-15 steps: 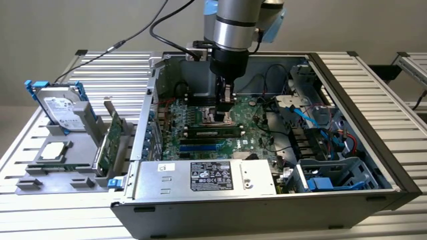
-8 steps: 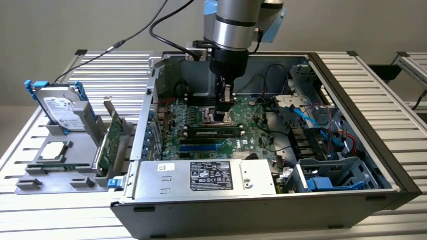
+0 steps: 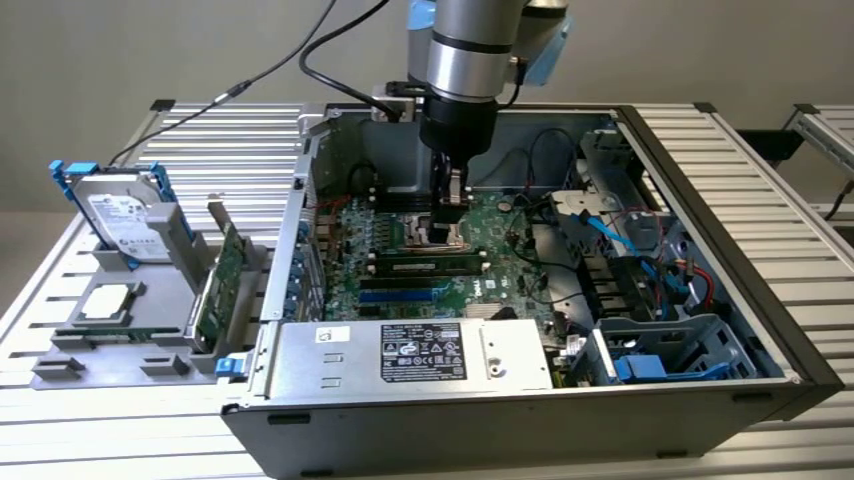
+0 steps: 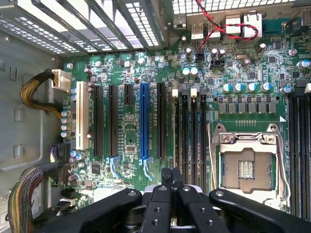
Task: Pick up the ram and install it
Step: 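Press down the ram until it locks into place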
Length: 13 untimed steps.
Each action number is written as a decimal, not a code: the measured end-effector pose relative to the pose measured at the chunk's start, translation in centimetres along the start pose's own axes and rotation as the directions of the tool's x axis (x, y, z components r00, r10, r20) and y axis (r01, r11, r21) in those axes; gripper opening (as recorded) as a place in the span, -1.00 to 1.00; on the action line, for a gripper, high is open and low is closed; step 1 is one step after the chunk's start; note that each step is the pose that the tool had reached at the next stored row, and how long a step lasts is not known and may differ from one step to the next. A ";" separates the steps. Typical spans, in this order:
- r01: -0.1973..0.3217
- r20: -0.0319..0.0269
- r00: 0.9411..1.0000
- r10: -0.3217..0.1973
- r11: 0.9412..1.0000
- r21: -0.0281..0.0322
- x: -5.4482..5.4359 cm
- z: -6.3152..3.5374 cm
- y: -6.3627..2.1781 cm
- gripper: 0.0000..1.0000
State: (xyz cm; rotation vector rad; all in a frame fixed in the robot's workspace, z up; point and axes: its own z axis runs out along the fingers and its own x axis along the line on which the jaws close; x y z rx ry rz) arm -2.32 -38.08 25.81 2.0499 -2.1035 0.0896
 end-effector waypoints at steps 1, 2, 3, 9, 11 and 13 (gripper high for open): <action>0.000 0.000 1.000 0.000 1.000 0.000 0.0 0.03 0.00 -0.79; 0.000 0.000 1.000 0.000 1.000 0.000 0.0 0.15 -0.02 -0.79; 0.000 0.000 1.000 0.000 1.000 0.000 -0.1 0.35 -0.01 -0.79; 0.000 0.000 1.000 0.000 1.000 0.001 -0.3 1.44 0.10 -0.79; 0.000 0.000 1.000 0.000 1.000 0.001 -0.3 1.81 0.15 -0.79; 0.000 0.000 1.000 0.000 1.000 0.001 -0.4 2.16 0.20 -0.79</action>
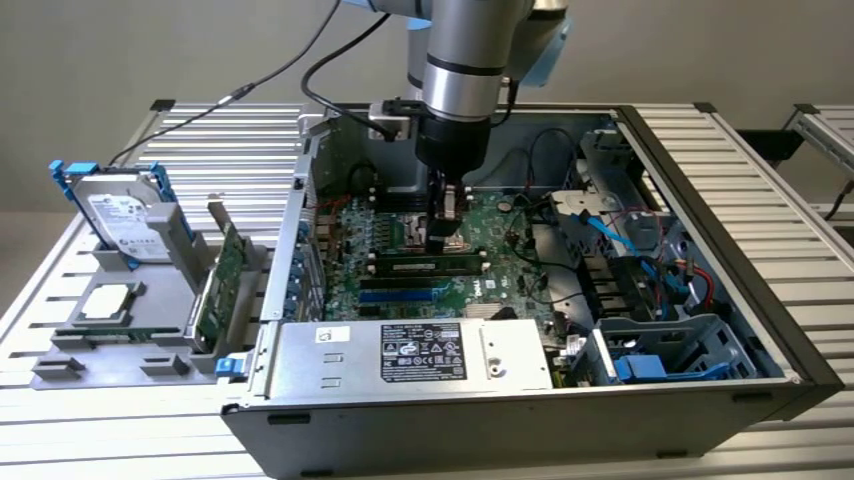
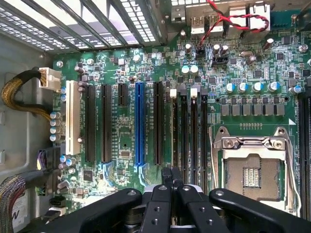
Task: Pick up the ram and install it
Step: 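Press down the ram until it locks into place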
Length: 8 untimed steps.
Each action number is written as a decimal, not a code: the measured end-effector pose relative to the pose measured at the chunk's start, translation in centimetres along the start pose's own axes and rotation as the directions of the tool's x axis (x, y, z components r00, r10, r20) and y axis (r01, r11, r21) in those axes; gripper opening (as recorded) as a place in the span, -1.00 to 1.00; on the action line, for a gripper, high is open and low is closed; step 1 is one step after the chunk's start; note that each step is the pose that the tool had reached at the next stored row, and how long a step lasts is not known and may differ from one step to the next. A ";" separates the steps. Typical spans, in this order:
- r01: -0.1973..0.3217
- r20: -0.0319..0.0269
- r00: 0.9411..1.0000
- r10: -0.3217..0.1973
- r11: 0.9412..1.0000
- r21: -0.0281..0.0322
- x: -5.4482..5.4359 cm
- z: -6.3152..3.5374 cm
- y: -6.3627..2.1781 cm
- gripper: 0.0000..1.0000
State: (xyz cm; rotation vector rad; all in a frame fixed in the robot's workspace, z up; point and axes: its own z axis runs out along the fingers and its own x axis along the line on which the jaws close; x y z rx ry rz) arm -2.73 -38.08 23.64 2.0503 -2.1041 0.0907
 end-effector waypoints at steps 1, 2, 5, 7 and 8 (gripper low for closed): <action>0.000 0.000 1.000 0.000 1.000 0.000 0.0 0.18 0.03 -0.79; 0.000 0.003 1.000 0.000 1.000 0.002 -0.1 0.32 0.06 -0.79; 0.002 0.025 1.000 -0.002 1.000 0.004 0.0 0.35 0.08 -0.79; 0.002 0.029 1.000 -0.002 1.000 0.005 0.0 0.37 0.08 -0.79; 0.002 0.029 1.000 -0.002 1.000 0.005 0.1 0.38 0.07 -0.79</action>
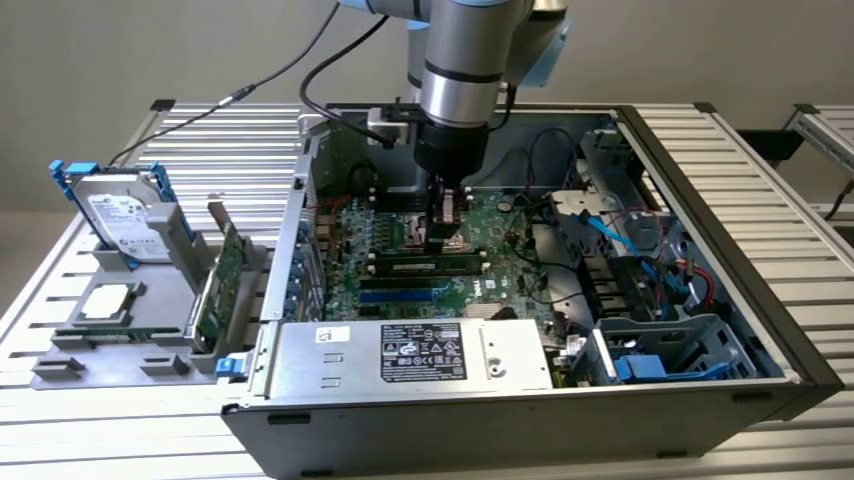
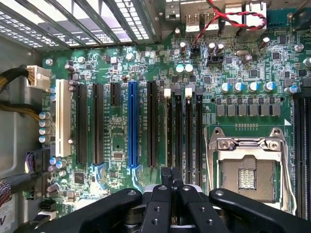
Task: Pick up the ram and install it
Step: 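Press down the ram until it locks into place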
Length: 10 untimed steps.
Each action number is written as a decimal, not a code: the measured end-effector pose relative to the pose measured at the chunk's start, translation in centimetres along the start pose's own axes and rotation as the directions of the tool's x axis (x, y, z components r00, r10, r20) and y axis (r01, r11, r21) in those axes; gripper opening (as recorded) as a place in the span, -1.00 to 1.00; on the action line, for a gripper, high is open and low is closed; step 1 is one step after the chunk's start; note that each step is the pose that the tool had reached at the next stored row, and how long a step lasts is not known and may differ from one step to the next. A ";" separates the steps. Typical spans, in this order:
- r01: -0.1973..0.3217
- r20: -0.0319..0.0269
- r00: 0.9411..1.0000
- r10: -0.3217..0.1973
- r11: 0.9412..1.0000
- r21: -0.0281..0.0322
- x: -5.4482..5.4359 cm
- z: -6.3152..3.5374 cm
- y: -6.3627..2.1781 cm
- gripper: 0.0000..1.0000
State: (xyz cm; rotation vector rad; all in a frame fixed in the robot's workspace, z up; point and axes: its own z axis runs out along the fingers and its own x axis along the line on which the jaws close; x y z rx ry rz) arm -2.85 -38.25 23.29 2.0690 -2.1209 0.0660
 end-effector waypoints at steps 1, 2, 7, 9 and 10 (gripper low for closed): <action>0.000 0.000 1.000 0.000 1.000 0.000 0.0 0.01 0.00 -0.79; 0.000 0.000 1.000 0.000 1.000 0.000 0.1 -0.03 0.00 -0.79; 0.000 0.000 1.000 0.000 1.000 0.000 0.3 0.05 -0.01 -0.79; 0.000 0.000 1.000 0.000 1.000 0.000 0.2 0.32 -0.03 -0.79; 0.000 0.000 1.000 0.000 1.000 0.000 0.2 0.49 -0.05 -0.79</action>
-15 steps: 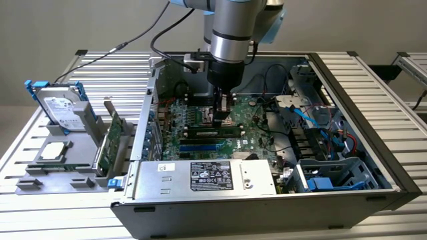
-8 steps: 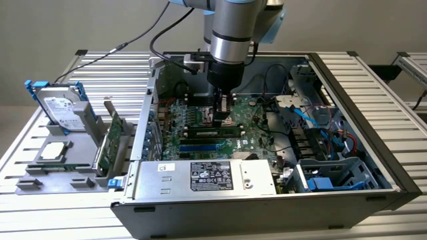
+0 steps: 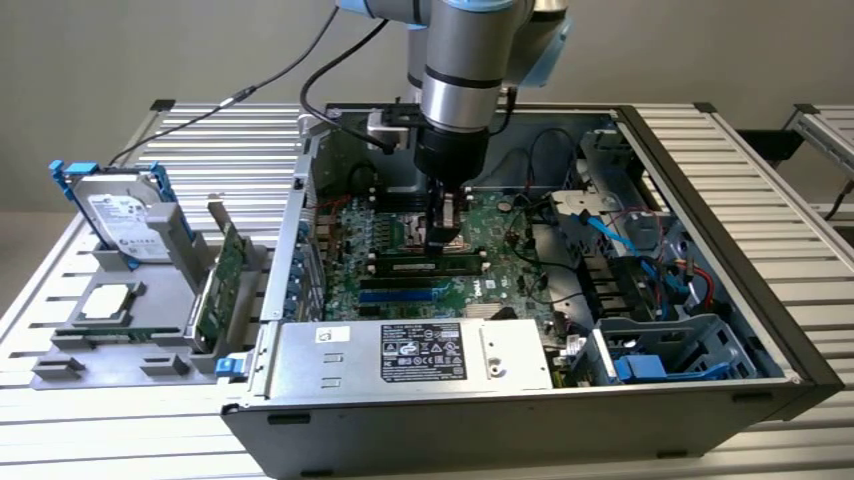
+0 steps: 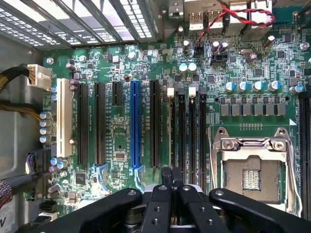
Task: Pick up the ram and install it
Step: 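Press down the ram until it locks into place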
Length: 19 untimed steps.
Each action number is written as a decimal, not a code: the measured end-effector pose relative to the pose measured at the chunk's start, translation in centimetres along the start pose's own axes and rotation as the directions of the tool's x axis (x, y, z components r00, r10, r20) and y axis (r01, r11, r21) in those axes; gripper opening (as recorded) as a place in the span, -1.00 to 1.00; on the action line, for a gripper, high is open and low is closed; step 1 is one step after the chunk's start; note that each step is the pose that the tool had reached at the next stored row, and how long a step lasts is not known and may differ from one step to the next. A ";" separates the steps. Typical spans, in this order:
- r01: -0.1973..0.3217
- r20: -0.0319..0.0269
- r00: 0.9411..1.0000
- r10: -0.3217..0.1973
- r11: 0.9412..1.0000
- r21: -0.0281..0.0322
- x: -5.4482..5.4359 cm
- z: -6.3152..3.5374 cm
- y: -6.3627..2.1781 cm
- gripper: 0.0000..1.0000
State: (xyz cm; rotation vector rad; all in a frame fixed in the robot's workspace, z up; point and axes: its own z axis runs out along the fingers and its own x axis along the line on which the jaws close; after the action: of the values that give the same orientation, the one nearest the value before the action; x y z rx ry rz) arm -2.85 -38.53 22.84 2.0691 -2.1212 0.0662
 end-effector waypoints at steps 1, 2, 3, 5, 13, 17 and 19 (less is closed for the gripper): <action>0.000 0.000 1.000 0.000 1.000 0.000 0.0 0.17 -0.02 -0.79; 0.000 -0.002 1.000 0.000 1.000 0.000 0.0 0.33 -0.03 -0.79; 0.000 -0.001 1.000 0.000 1.000 0.000 -0.1 0.51 -0.05 -0.79; 0.000 -0.001 1.000 0.000 1.000 0.000 -0.1 0.78 -0.06 -0.79; 0.000 0.000 1.000 0.000 1.000 0.000 0.3 -1.95 0.18 -0.79; 0.001 0.001 1.000 -0.001 1.000 0.000 0.4 -2.17 0.20 -0.79; 0.001 0.001 1.000 -0.001 1.000 0.000 0.4 -2.17 0.20 -0.79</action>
State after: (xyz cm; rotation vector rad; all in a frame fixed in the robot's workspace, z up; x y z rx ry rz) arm -2.85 -38.55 25.05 2.0706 -2.1204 0.0655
